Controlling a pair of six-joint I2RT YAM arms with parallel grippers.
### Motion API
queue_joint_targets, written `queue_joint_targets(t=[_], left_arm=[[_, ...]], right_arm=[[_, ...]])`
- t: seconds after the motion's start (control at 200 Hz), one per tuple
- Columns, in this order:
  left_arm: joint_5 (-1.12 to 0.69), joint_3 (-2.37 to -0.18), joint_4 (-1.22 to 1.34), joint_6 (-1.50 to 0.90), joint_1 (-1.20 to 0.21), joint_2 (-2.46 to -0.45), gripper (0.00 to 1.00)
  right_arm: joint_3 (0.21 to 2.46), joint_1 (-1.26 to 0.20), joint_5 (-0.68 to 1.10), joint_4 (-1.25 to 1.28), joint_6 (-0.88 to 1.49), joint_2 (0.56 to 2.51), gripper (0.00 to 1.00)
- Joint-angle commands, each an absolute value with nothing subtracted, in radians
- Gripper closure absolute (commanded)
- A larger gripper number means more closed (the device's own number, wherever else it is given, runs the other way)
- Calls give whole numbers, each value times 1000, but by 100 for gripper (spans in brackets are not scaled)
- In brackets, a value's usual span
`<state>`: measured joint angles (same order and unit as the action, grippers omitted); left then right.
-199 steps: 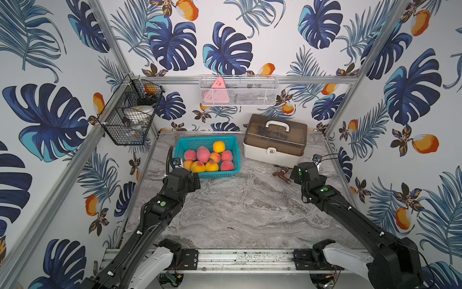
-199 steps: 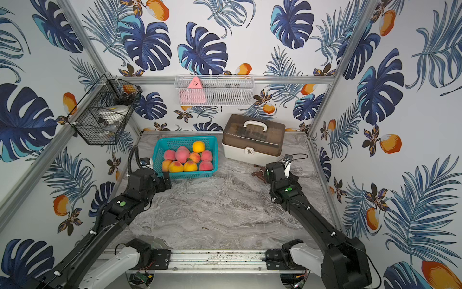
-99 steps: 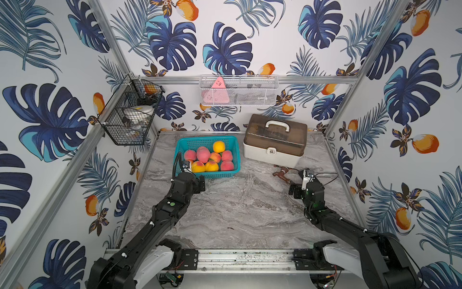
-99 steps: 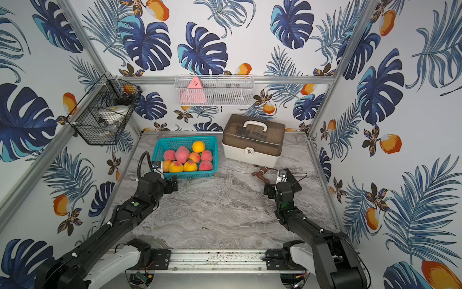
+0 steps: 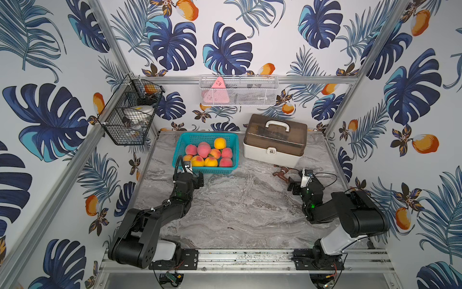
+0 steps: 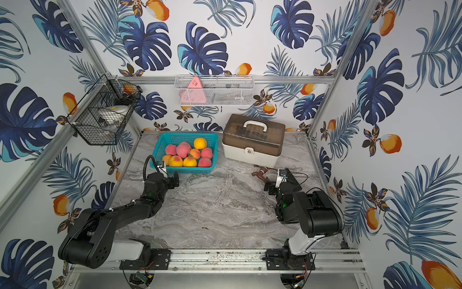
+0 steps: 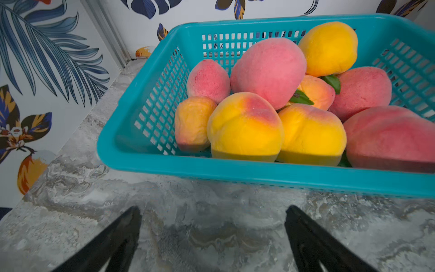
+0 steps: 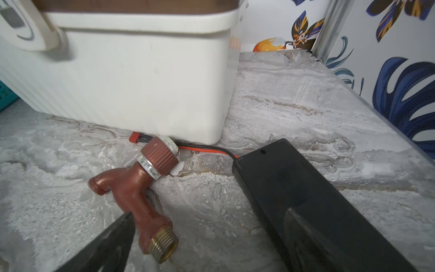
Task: Put the peaches into the basket
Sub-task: Reset both arms
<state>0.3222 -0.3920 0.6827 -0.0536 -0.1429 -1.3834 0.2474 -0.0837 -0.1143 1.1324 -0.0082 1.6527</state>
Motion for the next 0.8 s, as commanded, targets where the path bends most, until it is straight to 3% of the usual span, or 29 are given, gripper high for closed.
queue_joint_targets(t=[0.0,0.21,0.495,0.701,0.796], left_arm=[[289,-387,899,17,-128,-1405,1],[289,-335,870,34,-150,-1353,1],[274,-316,1093,56,-164,-1591,1],[307,-307,1189,42,-150,-1673,1],[322,-322,1121,20,-151,-1655,1]], right_arm=[[294,-69,-130,1095,32,1619,0],[274,-67,-148,1192,34,1651,0],[289,-63,-146,1138,45,1640,0],[340,-62,-154,1066,43,1654,0],[356,-63,-163,1035,45,1652,0]])
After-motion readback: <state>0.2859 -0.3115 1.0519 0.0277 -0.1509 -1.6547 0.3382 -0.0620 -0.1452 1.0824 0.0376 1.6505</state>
